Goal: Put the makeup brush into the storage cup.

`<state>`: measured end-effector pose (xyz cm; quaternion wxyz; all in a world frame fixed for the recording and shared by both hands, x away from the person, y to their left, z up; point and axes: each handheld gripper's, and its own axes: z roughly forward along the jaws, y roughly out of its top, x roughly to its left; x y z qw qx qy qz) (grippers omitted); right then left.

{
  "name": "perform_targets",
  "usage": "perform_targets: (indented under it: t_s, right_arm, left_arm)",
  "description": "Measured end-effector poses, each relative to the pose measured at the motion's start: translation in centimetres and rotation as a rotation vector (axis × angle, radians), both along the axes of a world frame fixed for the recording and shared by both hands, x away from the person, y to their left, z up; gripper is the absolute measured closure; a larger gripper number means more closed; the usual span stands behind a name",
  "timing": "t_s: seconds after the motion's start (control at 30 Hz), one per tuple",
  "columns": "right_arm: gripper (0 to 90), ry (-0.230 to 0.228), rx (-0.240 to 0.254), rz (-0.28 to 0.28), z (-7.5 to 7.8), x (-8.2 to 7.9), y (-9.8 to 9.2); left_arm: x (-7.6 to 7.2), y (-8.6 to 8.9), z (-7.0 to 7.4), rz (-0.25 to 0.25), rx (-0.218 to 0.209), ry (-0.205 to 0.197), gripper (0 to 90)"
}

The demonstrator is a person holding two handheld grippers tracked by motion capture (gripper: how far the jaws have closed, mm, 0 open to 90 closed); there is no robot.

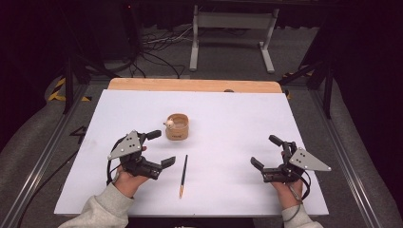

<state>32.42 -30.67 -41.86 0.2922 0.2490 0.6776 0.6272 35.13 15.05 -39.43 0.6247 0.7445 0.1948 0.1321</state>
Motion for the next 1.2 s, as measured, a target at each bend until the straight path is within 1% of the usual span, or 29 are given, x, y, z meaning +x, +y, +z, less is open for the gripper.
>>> perform_targets:
  t_s: [0.07,0.1,0.13,0.17,0.27,0.33,0.37,0.4,0.43,0.47,0.5,0.57,0.67,0.7,0.73,0.8,0.9,0.93,0.97,1.0,1.07,1.1,1.13,1.17,1.2]
  right_arm:
    - [0.0,-0.001,0.001,0.0,0.0,0.0,0.0]
    - [0.0,-0.001,-0.002,-0.001,0.0,0.0,0.0]
    - [0.0,-0.001,-0.003,0.0,0.0,0.0,0.0]
    - [0.0,0.001,-0.004,0.002,0.0,0.0,0.1]
    - [0.0,0.0,-0.006,0.005,0.0,0.0,0.1]
    - [0.0,-0.002,-0.005,0.005,0.0,0.0,0.1]
    - [0.0,-0.004,-0.006,0.007,0.0,0.0,0.1]
    - [0.0,-0.002,-0.005,0.006,0.0,0.0,0.1]
    - [0.0,-0.002,-0.006,0.007,0.0,0.0,0.0]
    - [0.0,-0.002,-0.007,0.007,0.0,0.0,0.0]
    - [0.0,-0.002,-0.007,0.007,0.0,0.0,0.0]
    - [0.0,-0.002,-0.003,0.012,0.0,0.0,0.1]
    - [0.0,-0.005,-0.008,0.016,0.0,-0.1,0.1]
    - [0.0,-0.006,-0.008,0.017,0.0,-0.1,0.1]
    - [0.0,-0.005,-0.01,0.016,0.0,-0.1,0.1]
    - [0.0,-0.005,-0.01,0.018,0.0,0.0,0.1]
    - [0.0,-0.004,-0.01,0.018,0.0,0.0,0.1]
    - [0.0,-0.007,-0.009,0.019,0.0,0.0,0.1]
    - [0.0,-0.005,-0.009,0.02,0.0,0.0,0.1]
    - [0.0,-0.005,-0.009,0.02,0.0,0.0,0.1]
    - [0.0,-0.002,-0.007,0.021,0.0,0.0,0.1]
    - [0.0,-0.002,-0.007,0.022,0.0,0.0,0.1]
    - [0.0,-0.002,-0.009,0.021,0.0,0.0,0.1]
    - [0.0,-0.003,-0.01,0.021,0.0,0.0,0.1]
    - [0.0,-0.003,-0.01,0.021,0.0,0.0,0.1]
  left_arm:
    - [0.1,-0.4,0.0,-0.006,-0.001,0.007,0.3]
    - [0.2,-0.5,0.0,-0.013,0.002,0.011,0.2]
    - [0.2,-0.9,0.0,-0.033,0.002,0.013,0.0]
    - [0.2,-1.1,0.0,-0.041,0.002,0.009,0.0]
    - [0.3,-1.8,0.1,-0.054,0.011,0.016,0.0]
    - [0.4,-2.3,0.3,-0.057,0.027,0.035,0.0]
    - [0.4,-2.4,0.4,-0.058,0.043,0.038,0.0]
    - [0.4,-2.4,0.4,-0.058,0.043,0.038,0.0]
    - [0.4,-2.9,0.6,-0.055,0.084,0.056,0.0]
    - [0.4,-2.9,0.6,-0.055,0.084,0.056,0.0]
    - [0.4,-3.2,0.7,-0.053,0.131,0.082,0.0]
    - [0.4,-3.7,1.0,-0.045,0.187,0.093,0.0]
    - [0.5,-4.3,1.4,-0.035,0.244,0.115,0.0]
    - [0.5,-4.4,1.4,-0.034,0.254,0.124,0.0]
    - [0.5,-4.6,1.6,-0.038,0.273,0.131,0.0]
    - [0.6,-4.9,1.7,-0.037,0.316,0.157,0.0]
    - [0.8,-5.2,1.8,-0.026,0.361,0.188,0.0]
    - [0.9,-5.3,1.8,-0.024,0.382,0.196,0.0]
    - [1.0,-5.6,1.8,-0.019,0.418,0.21,0.0]
    - [1.0,-5.6,1.8,-0.019,0.418,0.21,0.0]
    - [1.0,-6.0,1.8,-0.02,0.466,0.225,0.0]
    - [1.0,-6.2,1.8,-0.015,0.504,0.226,0.0]
    - [1.0,-6.5,1.9,-0.01,0.534,0.219,0.0]
    - [1.0,-6.8,1.9,-0.017,0.577,0.232,0.0]
    - [1.0,-6.8,1.9,-0.017,0.577,0.232,0.2]
